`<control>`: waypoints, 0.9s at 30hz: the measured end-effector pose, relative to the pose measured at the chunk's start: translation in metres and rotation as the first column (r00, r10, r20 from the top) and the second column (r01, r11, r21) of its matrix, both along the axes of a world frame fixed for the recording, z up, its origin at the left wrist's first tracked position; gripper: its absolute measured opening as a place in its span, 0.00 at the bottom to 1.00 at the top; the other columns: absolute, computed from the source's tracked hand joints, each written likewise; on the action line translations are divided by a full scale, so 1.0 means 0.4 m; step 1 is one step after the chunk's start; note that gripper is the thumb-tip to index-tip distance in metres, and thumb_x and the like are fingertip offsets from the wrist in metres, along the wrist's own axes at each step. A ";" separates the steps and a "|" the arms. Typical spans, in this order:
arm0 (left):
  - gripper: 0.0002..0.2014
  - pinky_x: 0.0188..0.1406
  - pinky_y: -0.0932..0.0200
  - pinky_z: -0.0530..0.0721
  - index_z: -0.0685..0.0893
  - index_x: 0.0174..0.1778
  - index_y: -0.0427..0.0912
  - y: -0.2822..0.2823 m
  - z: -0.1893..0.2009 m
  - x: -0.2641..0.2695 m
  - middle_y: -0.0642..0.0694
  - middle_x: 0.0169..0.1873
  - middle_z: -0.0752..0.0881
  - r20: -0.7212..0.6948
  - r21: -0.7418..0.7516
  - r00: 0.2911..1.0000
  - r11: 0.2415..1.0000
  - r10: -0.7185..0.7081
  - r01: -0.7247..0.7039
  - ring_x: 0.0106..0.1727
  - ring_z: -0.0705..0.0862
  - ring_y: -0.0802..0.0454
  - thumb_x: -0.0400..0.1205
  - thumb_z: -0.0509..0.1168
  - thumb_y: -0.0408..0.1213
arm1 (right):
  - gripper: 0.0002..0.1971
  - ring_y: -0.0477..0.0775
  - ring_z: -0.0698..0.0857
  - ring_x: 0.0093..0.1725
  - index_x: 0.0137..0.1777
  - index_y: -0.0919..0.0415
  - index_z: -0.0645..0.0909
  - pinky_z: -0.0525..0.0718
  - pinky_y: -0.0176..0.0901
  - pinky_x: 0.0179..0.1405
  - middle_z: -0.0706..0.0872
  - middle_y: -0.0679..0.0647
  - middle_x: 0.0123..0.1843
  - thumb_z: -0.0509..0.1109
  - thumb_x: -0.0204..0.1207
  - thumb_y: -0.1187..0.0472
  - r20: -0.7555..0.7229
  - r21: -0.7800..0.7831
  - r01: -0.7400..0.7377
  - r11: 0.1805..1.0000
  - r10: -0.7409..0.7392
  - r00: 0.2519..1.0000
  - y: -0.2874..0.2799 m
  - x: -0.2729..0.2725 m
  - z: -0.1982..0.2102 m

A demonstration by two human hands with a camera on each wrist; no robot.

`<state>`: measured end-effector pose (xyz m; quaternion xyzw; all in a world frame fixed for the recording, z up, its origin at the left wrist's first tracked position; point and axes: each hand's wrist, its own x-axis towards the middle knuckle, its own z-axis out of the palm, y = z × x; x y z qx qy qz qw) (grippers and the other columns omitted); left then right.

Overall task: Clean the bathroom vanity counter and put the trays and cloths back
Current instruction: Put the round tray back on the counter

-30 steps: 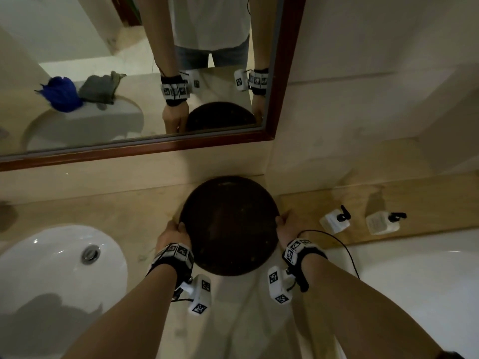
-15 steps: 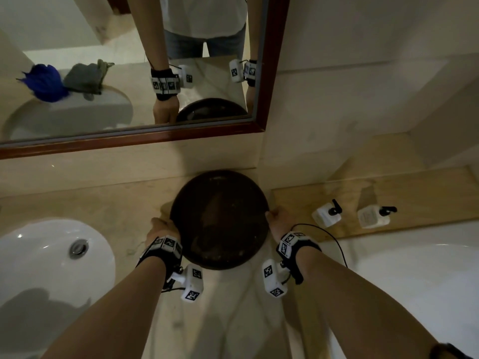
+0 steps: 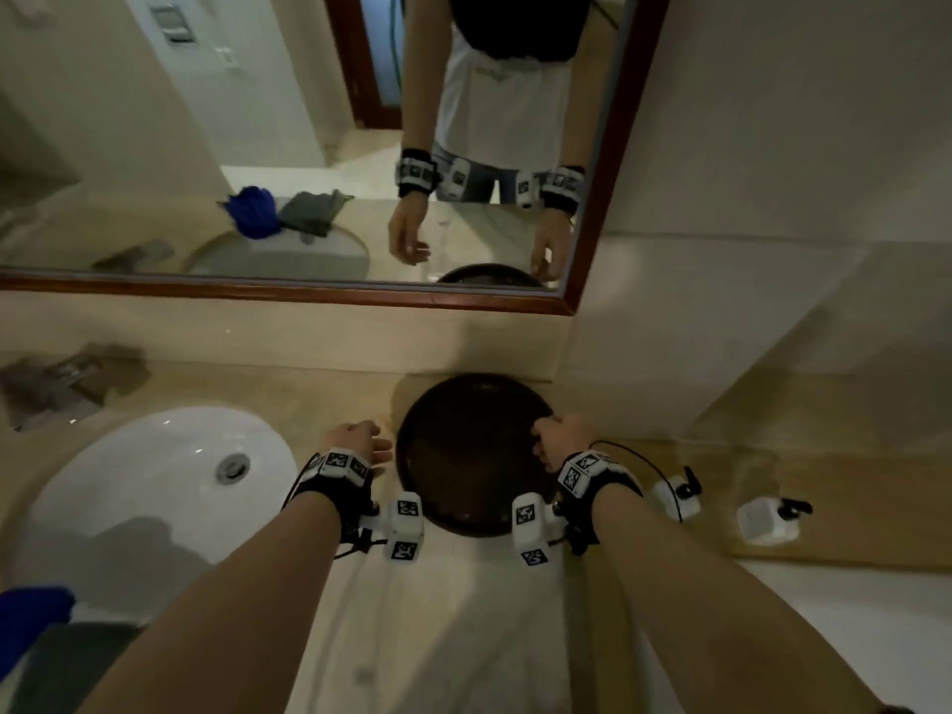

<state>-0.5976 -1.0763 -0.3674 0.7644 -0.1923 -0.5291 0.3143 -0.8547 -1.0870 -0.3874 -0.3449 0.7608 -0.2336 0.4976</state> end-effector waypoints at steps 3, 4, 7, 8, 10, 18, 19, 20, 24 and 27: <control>0.13 0.38 0.54 0.80 0.80 0.55 0.32 0.073 0.016 0.035 0.39 0.38 0.86 -0.068 0.000 0.995 0.998 0.066 -0.067 0.37 0.84 0.45 0.86 0.55 0.37 | 0.09 0.57 0.82 0.29 0.44 0.66 0.83 0.83 0.48 0.37 0.85 0.59 0.30 0.66 0.77 0.60 0.135 0.082 -0.063 0.995 0.051 0.989 0.006 0.089 0.006; 0.13 0.36 0.55 0.79 0.81 0.55 0.32 0.101 0.018 0.052 0.39 0.36 0.86 -0.072 0.009 0.993 0.995 0.096 -0.095 0.35 0.84 0.45 0.86 0.55 0.36 | 0.08 0.57 0.82 0.28 0.44 0.66 0.83 0.83 0.47 0.36 0.85 0.59 0.30 0.67 0.76 0.60 0.162 0.091 -0.082 0.992 0.066 0.985 0.011 0.123 0.001; 0.13 0.35 0.56 0.80 0.81 0.54 0.32 0.180 0.029 0.122 0.40 0.36 0.86 -0.072 0.012 0.978 0.981 0.195 -0.195 0.34 0.84 0.45 0.86 0.55 0.36 | 0.08 0.56 0.81 0.26 0.43 0.66 0.84 0.81 0.44 0.34 0.85 0.59 0.29 0.68 0.75 0.60 0.199 0.122 -0.156 0.980 0.130 0.971 0.044 0.248 -0.010; 0.13 0.35 0.56 0.80 0.81 0.54 0.32 0.205 0.032 0.151 0.40 0.36 0.86 -0.074 0.012 0.973 0.976 0.219 -0.219 0.34 0.84 0.45 0.86 0.55 0.37 | 0.09 0.57 0.81 0.26 0.42 0.66 0.84 0.81 0.44 0.33 0.85 0.59 0.29 0.69 0.74 0.60 0.209 0.125 -0.179 0.976 0.151 0.966 0.057 0.292 -0.015; 0.13 0.35 0.55 0.81 0.81 0.53 0.33 0.252 0.041 0.210 0.40 0.36 0.86 -0.092 0.002 0.961 0.965 0.263 -0.263 0.35 0.84 0.45 0.86 0.54 0.37 | 0.09 0.58 0.81 0.27 0.42 0.69 0.85 0.80 0.43 0.29 0.85 0.61 0.31 0.69 0.75 0.61 0.221 0.126 -0.206 0.970 0.175 0.959 0.079 0.377 -0.004; 0.12 0.36 0.54 0.79 0.79 0.46 0.35 0.476 0.087 0.533 0.40 0.37 0.84 -0.157 -0.055 0.887 0.893 0.434 -0.447 0.35 0.82 0.46 0.87 0.54 0.38 | 0.08 0.53 0.73 0.18 0.34 0.66 0.79 0.67 0.32 0.15 0.80 0.58 0.27 0.66 0.73 0.65 0.215 -0.004 -0.352 0.936 0.345 0.914 0.223 0.725 0.057; 0.12 0.33 0.54 0.80 0.79 0.44 0.35 0.511 0.091 0.587 0.40 0.37 0.84 -0.161 -0.051 0.877 0.884 0.453 -0.465 0.35 0.82 0.45 0.87 0.55 0.37 | 0.06 0.53 0.73 0.17 0.37 0.68 0.80 0.67 0.31 0.14 0.79 0.59 0.27 0.66 0.73 0.66 0.223 -0.013 -0.359 0.933 0.353 0.909 0.253 0.775 0.070; 0.12 0.30 0.54 0.79 0.79 0.43 0.34 0.547 0.094 0.642 0.39 0.36 0.84 -0.164 -0.048 0.867 0.874 0.471 -0.484 0.33 0.82 0.44 0.87 0.55 0.36 | 0.04 0.53 0.73 0.17 0.40 0.69 0.80 0.67 0.31 0.14 0.79 0.60 0.27 0.66 0.73 0.67 0.232 -0.020 -0.365 0.931 0.360 0.904 0.285 0.830 0.076; 0.15 0.31 0.55 0.76 0.80 0.43 0.34 0.725 0.088 0.862 0.39 0.34 0.83 -0.185 -0.045 0.846 0.855 0.501 -0.516 0.31 0.80 0.44 0.88 0.54 0.38 | 0.07 0.56 0.78 0.23 0.40 0.69 0.83 0.73 0.37 0.22 0.83 0.61 0.29 0.66 0.72 0.66 0.200 -0.032 -0.416 0.909 0.414 0.888 0.429 1.071 0.070; 0.15 0.37 0.55 0.78 0.80 0.43 0.35 0.872 0.086 1.013 0.40 0.37 0.84 -0.172 -0.062 0.820 0.825 0.546 -0.562 0.35 0.82 0.45 0.88 0.53 0.40 | 0.07 0.57 0.80 0.24 0.41 0.67 0.83 0.76 0.39 0.24 0.85 0.60 0.28 0.66 0.73 0.64 0.192 -0.044 -0.516 0.856 0.514 0.836 0.561 1.266 0.061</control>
